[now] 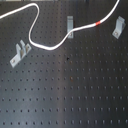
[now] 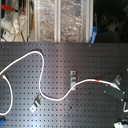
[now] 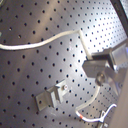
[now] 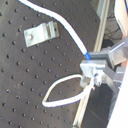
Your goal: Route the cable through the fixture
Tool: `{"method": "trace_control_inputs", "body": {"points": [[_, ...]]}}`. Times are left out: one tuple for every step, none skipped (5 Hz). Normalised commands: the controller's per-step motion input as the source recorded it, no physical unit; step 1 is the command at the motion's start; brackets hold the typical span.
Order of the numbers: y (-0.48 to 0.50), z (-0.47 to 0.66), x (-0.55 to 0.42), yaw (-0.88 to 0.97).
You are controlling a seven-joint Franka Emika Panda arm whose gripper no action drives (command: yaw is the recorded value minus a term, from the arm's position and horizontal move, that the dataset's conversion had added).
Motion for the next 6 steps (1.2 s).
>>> {"method": "trace_control_inputs", "body": {"points": [[0.014, 0.0, 0.004, 0.0], [0.0, 0.02, -0.001, 0.0], [0.041, 0.0, 0.013, 0.0], [-0.754, 0.47, -0.244, 0.04], [-0.016, 0.0, -0.005, 0.0], [-0.503, 0.07, -0.634, 0.25]]}}
